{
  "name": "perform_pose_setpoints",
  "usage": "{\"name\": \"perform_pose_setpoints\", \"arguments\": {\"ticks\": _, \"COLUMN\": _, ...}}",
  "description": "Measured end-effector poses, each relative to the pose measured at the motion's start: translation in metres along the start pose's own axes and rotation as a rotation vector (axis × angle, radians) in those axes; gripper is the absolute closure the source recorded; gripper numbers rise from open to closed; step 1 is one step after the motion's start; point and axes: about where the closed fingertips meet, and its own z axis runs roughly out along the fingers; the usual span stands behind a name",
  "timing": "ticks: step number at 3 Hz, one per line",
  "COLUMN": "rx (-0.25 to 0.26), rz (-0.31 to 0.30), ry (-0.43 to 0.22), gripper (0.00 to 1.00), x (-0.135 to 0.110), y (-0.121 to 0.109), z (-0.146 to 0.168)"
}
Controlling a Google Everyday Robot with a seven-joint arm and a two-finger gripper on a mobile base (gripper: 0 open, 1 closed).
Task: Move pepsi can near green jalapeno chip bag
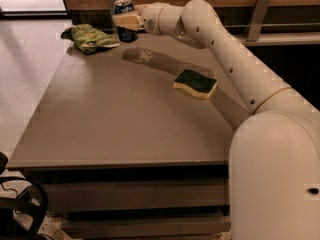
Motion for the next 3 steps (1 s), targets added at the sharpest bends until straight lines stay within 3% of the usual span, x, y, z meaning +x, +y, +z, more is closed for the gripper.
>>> {"name": "perform_pose_setpoints", "arguments": {"ticks": 1, "rx": 0.009, "rz": 0.006, "ry": 0.037, "gripper": 1.0, "x": 0.019, "y": 0.002, "z": 0.017}}
{"name": "perform_pose_setpoints", "arguments": {"ticks": 3, "rx": 0.011, "rz": 0.054, "ry": 0.015, "gripper": 1.0, "x": 0.04, "y": 0.007, "z": 0.039}}
